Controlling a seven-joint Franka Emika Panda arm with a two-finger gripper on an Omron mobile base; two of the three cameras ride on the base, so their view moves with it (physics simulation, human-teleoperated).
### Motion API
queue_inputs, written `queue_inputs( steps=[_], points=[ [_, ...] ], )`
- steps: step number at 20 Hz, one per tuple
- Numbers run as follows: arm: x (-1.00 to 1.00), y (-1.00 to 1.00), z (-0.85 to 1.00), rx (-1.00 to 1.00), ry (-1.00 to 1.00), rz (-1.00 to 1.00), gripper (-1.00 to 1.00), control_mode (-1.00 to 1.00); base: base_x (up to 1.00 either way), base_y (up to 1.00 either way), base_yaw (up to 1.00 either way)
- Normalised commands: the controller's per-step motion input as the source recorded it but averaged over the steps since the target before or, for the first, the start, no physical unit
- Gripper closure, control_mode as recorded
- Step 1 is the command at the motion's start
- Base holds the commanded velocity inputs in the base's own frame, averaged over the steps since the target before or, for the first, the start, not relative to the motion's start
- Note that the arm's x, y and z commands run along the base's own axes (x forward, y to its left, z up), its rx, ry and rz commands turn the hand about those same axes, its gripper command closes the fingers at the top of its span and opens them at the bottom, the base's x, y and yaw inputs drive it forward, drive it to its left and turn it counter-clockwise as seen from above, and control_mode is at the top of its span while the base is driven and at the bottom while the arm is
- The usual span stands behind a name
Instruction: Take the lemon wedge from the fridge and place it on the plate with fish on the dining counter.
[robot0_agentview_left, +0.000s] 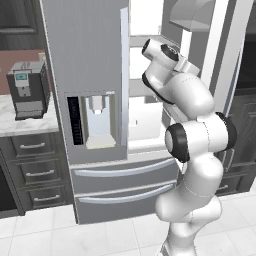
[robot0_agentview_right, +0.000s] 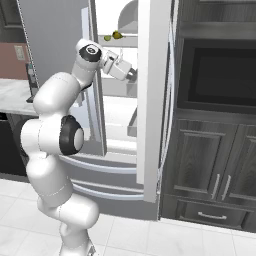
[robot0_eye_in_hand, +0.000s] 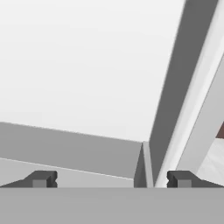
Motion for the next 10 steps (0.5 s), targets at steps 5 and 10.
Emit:
queue_inputs(
  steps=[5, 10],
  points=[
    [-0.38, -1.0, 0.0, 0.2, 0.0, -0.04, -1.0, -1.0, 0.0, 0.0, 0.0],
    [-0.2, -0.13, 0.0, 0.01, -0.02, 0.01, -1.0, -1.0, 0.0, 0.0, 0.0]
  ],
)
